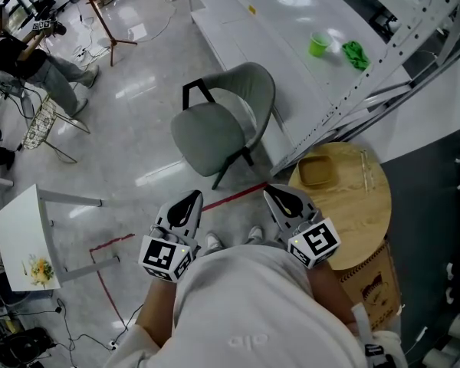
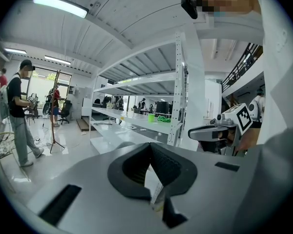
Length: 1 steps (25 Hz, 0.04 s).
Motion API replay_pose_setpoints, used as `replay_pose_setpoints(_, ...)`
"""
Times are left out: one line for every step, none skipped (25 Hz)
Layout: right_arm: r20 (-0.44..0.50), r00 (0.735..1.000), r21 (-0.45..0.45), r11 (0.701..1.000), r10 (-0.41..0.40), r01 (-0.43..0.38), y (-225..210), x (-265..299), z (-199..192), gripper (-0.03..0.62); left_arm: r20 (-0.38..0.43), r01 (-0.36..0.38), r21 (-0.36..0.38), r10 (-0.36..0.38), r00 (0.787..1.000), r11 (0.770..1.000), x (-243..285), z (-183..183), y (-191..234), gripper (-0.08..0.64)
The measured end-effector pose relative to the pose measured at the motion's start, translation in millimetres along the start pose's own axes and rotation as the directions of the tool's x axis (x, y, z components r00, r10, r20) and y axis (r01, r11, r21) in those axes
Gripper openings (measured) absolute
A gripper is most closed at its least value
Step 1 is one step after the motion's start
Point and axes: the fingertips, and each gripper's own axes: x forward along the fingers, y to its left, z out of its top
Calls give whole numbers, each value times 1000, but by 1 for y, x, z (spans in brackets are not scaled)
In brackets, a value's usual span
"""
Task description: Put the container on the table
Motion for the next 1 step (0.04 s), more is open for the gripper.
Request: replay_pose_setpoints(-1, 1000, 2, 1000, -2, 2, -2, -1, -1, 44, -2, 0, 0, 0, 1000, 1000, 2, -1, -1, 15)
